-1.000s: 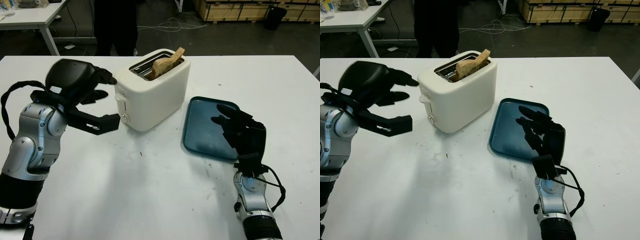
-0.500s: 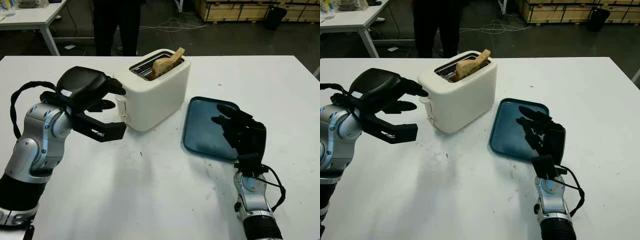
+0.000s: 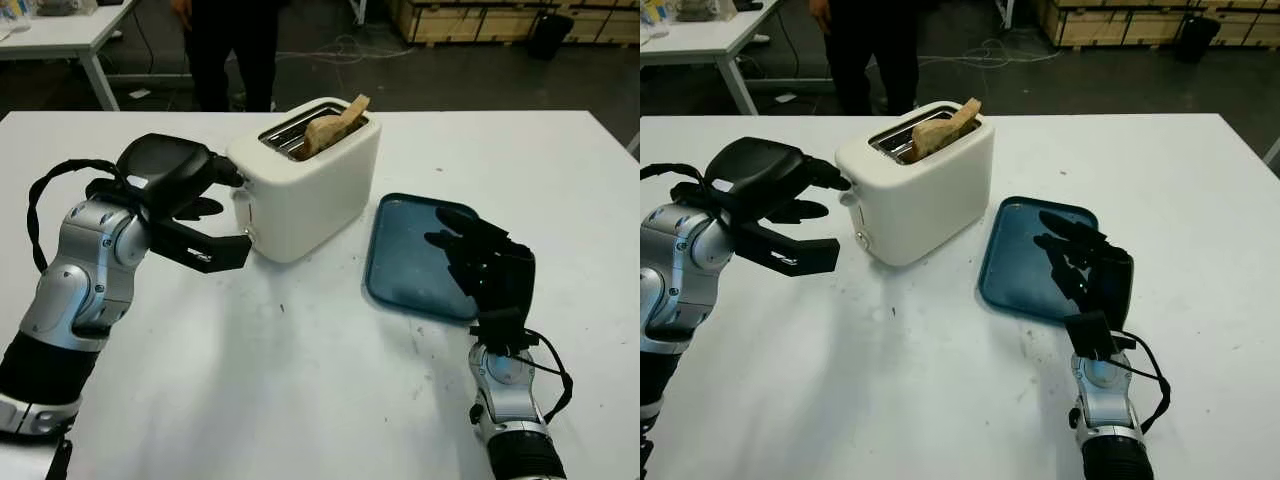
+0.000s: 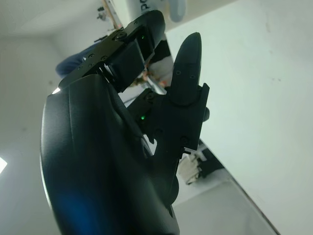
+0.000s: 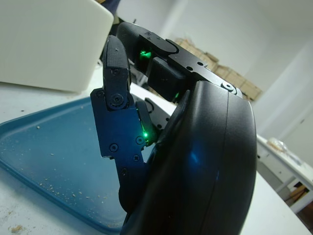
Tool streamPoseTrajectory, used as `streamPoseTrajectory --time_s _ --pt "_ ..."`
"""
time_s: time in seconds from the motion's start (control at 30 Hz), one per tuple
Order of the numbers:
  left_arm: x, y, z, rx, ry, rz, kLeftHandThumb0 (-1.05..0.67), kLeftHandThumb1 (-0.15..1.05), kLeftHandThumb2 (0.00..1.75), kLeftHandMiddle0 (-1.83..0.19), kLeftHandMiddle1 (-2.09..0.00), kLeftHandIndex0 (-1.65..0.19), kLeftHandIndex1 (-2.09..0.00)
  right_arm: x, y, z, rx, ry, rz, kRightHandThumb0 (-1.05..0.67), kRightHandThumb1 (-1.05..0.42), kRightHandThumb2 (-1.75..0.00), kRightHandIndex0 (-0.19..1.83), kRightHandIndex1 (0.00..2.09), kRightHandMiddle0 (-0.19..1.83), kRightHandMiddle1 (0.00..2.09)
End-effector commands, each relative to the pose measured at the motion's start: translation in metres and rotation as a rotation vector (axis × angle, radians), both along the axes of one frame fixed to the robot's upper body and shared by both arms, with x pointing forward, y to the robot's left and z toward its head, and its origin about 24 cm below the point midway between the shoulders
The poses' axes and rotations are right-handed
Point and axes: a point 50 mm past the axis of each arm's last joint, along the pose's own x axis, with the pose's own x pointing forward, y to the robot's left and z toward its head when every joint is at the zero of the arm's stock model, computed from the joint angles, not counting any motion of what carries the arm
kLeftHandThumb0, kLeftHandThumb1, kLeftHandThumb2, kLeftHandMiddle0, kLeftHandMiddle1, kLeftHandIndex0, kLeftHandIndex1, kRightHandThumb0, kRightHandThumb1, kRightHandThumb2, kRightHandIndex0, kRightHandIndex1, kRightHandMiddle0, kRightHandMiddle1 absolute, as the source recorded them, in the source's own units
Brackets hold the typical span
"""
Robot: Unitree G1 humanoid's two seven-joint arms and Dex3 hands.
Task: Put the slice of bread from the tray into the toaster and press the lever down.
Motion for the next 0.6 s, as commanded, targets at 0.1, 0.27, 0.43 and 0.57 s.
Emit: streamPoseTrajectory --time_s 0.1,0.27,0.43,0.57 --pt "0.0055 -0.0008 0.0036 -0.011 -0.011 -0.005 -0.34 0.92 0.24 -0.97 -1.61 -0.82 0.0 0.0011 -0.0001 0.0036 0.0 -0.025 0.004 -0.42 -0.92 -0.24 1.08 0.33 1.08 0.0" --pt "0.0075 -0.0018 0.002 -0.02 -0.02 -0.028 -0.36 0.92 0.2 -0.98 -1.61 -0.83 -0.01 0.0014 0.0001 0.0031 0.008 -0.022 0.005 -0.42 -0.92 -0.24 1.08 0.33 1.08 0.0" --pt "0.0071 -0.0022 0.0009 -0.035 -0.028 -0.041 -0.36 0.92 0.19 -0.98 -1.6 -0.85 -0.01 0.0012 -0.0003 0.0029 0.007 -0.021 0.002 -0.42 -0.92 -0.24 1.09 0.33 1.08 0.0" --pt "0.0057 -0.0031 0.0021 -0.037 -0.022 -0.042 -0.36 0.92 0.22 -0.98 -1.64 -0.84 -0.01 0.0011 0.0001 0.0033 0.017 -0.023 0.004 -0.42 -0.92 -0.24 1.08 0.33 1.09 0.0"
